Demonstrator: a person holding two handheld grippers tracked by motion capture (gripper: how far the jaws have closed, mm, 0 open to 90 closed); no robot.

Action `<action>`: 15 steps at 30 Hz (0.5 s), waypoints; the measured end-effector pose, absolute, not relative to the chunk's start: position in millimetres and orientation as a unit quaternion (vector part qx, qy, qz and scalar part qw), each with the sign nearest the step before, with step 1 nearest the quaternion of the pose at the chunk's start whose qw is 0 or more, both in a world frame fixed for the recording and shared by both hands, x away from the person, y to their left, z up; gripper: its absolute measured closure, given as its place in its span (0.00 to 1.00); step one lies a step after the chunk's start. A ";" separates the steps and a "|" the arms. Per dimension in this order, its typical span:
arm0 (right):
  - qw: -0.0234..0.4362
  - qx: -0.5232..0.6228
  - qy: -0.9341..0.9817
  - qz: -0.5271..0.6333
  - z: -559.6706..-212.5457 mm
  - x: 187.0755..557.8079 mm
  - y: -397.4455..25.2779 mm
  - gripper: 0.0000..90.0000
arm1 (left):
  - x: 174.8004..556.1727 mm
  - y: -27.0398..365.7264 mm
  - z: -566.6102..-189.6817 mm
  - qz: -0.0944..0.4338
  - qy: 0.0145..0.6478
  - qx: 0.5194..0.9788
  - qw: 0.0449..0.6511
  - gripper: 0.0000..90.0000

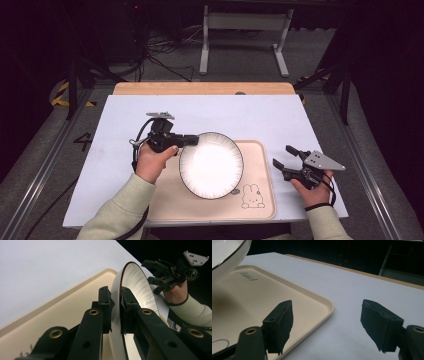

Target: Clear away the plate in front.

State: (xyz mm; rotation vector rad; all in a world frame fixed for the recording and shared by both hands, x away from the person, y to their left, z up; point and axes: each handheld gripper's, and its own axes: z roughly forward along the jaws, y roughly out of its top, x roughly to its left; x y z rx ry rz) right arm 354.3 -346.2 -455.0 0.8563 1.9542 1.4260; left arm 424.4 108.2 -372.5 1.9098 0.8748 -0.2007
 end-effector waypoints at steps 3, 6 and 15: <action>0.284 0.320 0.730 0.533 -455.0 354.3 -346.2 0.30 | 425.0 105.2 -375.4 -0.085 0.358 0.793 0.485 0.90; 0.283 0.319 0.731 0.533 -455.0 354.3 -346.1 0.30 | 426.3 103.6 -378.7 -0.087 0.359 0.798 0.477 0.90; 0.284 0.317 0.731 0.533 -455.1 354.3 -345.8 0.29 | 430.2 100.0 -387.0 -0.092 0.356 0.809 0.459 0.90</action>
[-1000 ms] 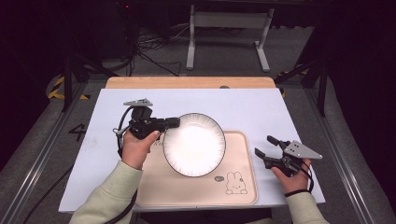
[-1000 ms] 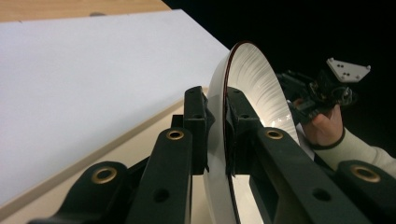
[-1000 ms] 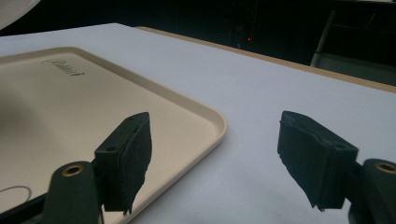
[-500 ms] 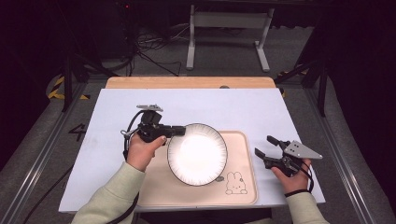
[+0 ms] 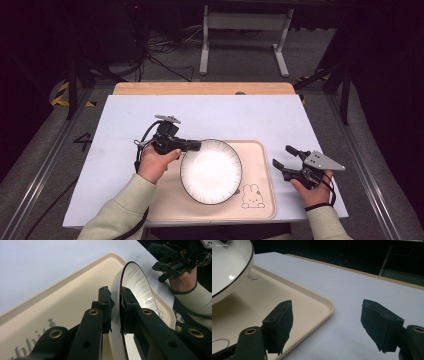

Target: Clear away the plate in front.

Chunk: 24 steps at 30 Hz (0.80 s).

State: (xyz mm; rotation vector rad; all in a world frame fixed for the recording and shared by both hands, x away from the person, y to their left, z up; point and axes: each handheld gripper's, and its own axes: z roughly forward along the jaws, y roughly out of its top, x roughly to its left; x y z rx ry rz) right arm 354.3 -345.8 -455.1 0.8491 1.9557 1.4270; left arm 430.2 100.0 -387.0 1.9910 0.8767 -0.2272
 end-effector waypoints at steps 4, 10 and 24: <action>0.284 0.317 0.732 0.533 -455.0 354.1 -345.7 0.29 | 432.2 98.6 -392.0 -0.097 0.360 0.808 0.456 0.90; 0.284 0.317 0.732 0.532 -455.1 354.1 -345.5 0.29 | 436.0 97.4 -399.1 -0.103 0.367 0.809 0.448 0.90; 0.286 0.316 0.733 0.530 -455.0 353.6 -345.1 0.29 | 444.1 98.2 -410.6 -0.108 0.372 0.809 0.442 0.91</action>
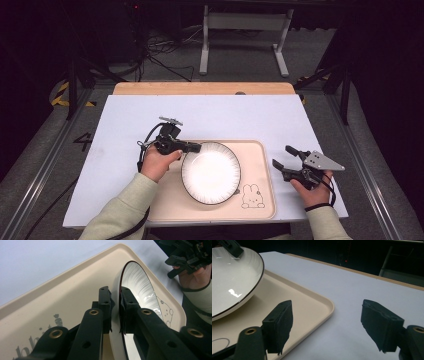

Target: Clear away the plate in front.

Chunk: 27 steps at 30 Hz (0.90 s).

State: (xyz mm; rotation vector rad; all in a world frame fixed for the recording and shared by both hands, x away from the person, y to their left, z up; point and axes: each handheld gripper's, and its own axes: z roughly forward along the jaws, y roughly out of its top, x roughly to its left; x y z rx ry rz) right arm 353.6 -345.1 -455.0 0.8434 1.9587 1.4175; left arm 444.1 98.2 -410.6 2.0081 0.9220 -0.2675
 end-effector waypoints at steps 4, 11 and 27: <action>0.287 0.315 0.733 0.530 -455.0 353.4 -345.0 0.29 | 446.1 99.1 -413.4 -0.109 0.372 0.810 0.439 0.91; 0.288 0.313 0.733 0.531 -455.1 353.0 -345.0 0.29 | 450.5 99.8 -420.2 -0.105 0.377 0.812 0.433 0.92; 0.285 0.316 0.734 0.530 -455.1 353.9 -344.9 0.29 | 456.9 103.8 -440.7 -0.086 0.406 0.810 0.413 0.85</action>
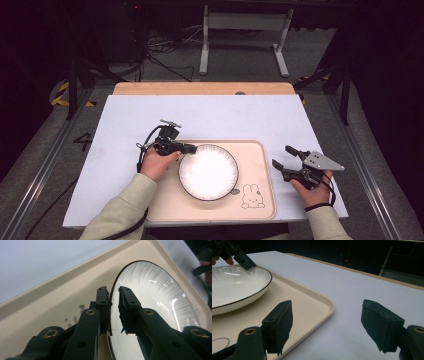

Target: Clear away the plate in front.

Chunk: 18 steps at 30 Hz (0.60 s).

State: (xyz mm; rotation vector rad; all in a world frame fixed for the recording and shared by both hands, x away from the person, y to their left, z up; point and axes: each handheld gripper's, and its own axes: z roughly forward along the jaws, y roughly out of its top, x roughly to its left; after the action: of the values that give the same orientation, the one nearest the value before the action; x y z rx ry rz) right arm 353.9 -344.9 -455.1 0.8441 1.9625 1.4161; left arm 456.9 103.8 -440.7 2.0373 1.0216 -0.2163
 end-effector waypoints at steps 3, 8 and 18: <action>0.284 0.316 0.734 0.529 -455.1 354.3 -344.9 0.29 | 457.3 105.4 -441.1 -0.088 0.400 0.808 0.422 0.81; 0.281 0.317 0.735 0.529 -455.0 354.7 -344.9 0.29 | 452.5 109.2 -435.3 -0.041 0.398 0.807 0.435 0.66; 0.268 0.311 0.742 0.530 -454.7 356.2 -345.2 0.29 | 423.2 132.6 -413.0 0.042 0.349 0.793 0.497 0.46</action>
State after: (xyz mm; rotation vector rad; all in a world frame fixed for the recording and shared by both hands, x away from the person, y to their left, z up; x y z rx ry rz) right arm 356.2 -345.2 -454.7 0.8384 2.0002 1.4306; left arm 423.2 132.6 -413.0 1.9216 0.8454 0.1006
